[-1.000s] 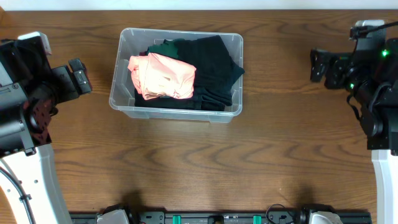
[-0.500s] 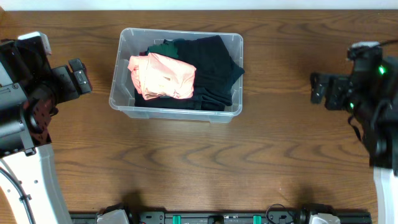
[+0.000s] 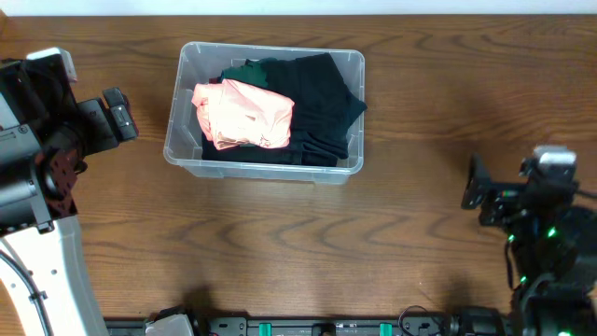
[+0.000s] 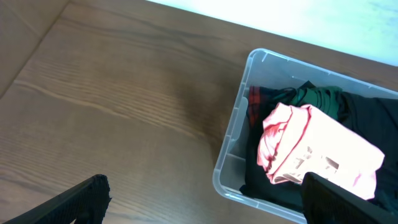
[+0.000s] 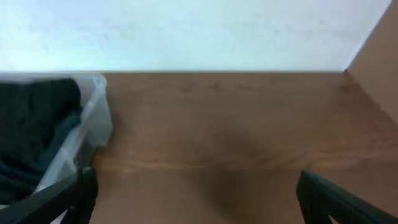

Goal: Pack container

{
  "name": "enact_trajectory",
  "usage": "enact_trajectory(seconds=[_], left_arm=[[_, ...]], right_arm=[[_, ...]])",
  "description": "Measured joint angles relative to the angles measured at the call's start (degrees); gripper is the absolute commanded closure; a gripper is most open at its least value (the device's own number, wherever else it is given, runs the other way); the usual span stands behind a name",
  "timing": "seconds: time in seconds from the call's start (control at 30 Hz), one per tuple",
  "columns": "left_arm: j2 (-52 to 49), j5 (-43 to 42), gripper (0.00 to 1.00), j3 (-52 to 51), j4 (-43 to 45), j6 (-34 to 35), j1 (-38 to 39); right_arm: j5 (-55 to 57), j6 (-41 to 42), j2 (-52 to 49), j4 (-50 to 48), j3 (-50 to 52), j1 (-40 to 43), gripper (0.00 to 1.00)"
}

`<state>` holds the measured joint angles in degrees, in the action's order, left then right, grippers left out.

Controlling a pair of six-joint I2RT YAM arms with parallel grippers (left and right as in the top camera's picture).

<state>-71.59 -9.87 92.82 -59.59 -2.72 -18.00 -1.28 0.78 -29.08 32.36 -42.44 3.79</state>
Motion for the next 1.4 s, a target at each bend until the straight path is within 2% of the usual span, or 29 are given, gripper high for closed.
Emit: enact_trajectory(seconds=[0.37,0.67,1.1,1.4], left_arm=[[0.0,0.0,0.02,0.0,0.0,0.0,0.0],[0.0,0.0,0.02,0.0,0.0,0.0,0.0],[0.0,0.0,0.02,0.0,0.0,0.0,0.0],[0.0,0.0,0.02,0.0,0.0,0.0,0.0]], right_arm=[[0.1,2.7,17.4,-0.6,20.0,0.0,0.01],[0.1,4.5,27.8,-0.9,28.0,0.0,0.01],[0.1,4.7,28.3,-1.9,33.9,0.0,0.01],[0.1,4.7,28.2,-2.2,34.1,0.0,0.01]])
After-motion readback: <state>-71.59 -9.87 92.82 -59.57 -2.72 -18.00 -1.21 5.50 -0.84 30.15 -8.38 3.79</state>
